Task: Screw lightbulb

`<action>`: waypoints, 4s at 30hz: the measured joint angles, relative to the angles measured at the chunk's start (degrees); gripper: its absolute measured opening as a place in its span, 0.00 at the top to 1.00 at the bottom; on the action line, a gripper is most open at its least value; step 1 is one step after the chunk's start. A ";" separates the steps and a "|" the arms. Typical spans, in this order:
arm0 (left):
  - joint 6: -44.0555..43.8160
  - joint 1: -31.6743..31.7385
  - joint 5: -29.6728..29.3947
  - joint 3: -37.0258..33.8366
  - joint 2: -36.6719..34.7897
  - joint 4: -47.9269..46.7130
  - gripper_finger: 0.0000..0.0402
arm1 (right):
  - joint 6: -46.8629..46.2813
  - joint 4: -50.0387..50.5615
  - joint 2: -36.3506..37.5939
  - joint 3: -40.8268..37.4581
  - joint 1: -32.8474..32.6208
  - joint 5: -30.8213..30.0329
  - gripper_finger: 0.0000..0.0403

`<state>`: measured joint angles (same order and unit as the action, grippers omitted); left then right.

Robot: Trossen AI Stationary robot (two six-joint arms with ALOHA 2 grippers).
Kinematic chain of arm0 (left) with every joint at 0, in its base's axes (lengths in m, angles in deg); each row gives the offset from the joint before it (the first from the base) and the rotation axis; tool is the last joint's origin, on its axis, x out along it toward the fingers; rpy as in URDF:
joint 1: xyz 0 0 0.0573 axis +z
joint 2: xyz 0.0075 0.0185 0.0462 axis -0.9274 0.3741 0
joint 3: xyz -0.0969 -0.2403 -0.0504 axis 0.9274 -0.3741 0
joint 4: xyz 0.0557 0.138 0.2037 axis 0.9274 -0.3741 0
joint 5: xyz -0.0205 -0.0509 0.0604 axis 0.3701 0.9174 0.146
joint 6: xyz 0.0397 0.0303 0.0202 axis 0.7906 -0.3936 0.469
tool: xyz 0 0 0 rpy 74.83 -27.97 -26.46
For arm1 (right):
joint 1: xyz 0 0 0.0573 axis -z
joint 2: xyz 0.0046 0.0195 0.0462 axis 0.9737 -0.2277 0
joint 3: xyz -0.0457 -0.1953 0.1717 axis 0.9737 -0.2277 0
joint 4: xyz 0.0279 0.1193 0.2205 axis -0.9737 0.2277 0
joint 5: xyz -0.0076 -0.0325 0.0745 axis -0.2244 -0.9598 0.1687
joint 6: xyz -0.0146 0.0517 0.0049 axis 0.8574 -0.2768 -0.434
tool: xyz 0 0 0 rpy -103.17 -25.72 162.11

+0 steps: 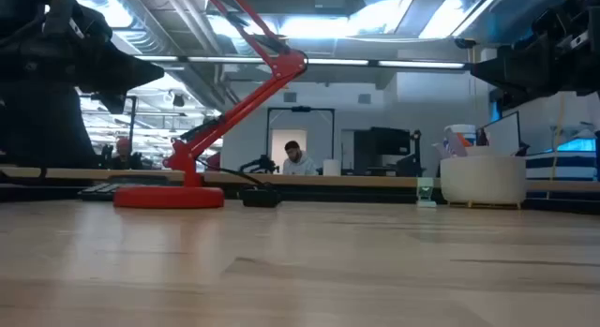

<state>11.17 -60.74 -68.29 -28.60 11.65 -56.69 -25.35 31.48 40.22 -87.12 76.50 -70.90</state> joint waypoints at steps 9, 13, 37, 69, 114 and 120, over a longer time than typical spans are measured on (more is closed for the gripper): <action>-0.02 -0.02 -0.01 0.01 0.00 0.01 1.00 | 0.02 0.02 0.00 0.00 -0.02 0.00 0.93; 0.00 -0.02 0.00 0.00 -0.01 0.00 1.00 | 0.02 0.00 0.00 0.00 0.00 0.00 0.93; 0.00 -0.01 0.00 0.00 -0.01 0.00 1.00 | 0.00 0.02 -0.02 0.00 -0.02 0.02 0.93; 0.00 -0.02 0.00 0.00 0.00 0.01 1.00 | 0.01 0.01 -0.02 0.02 -0.01 0.01 0.93; -25.24 -3.18 -5.98 0.44 3.04 10.56 1.00 | -27.13 -3.41 -0.02 0.04 -0.01 12.55 0.93; -25.49 -10.90 -5.39 6.26 13.79 10.96 1.00 | -28.17 -3.92 -0.04 1.06 -0.09 15.33 0.93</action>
<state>-14.33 -71.64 -73.68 -22.34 25.43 -45.73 -53.52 27.55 40.18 -86.06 76.41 -55.58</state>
